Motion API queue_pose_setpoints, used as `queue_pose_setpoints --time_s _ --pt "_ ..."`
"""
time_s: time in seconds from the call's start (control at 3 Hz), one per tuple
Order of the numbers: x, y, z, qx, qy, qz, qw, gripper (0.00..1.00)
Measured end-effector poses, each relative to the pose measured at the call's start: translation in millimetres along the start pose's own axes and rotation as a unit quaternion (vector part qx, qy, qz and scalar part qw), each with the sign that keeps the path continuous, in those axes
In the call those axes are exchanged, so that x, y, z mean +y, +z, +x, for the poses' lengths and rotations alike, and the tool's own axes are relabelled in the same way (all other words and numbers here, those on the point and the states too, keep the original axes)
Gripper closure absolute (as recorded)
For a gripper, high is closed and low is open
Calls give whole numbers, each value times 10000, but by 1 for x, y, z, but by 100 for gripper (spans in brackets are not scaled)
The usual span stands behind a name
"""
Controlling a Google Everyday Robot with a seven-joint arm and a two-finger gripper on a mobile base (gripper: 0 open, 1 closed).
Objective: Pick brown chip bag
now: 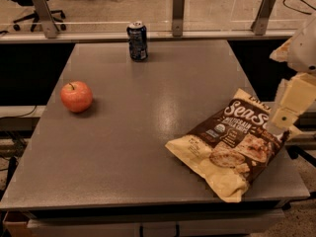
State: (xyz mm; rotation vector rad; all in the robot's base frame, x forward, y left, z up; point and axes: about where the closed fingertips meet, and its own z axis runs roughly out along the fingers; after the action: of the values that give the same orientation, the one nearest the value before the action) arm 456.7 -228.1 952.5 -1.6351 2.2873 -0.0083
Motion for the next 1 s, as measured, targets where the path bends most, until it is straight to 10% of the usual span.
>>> queue_pose_setpoints --time_s 0.33,1.0 --pt "-19 31 19 -180 642 -216 9975 0" --pt "-36 90 56 -635 1912 -712 9769 0"
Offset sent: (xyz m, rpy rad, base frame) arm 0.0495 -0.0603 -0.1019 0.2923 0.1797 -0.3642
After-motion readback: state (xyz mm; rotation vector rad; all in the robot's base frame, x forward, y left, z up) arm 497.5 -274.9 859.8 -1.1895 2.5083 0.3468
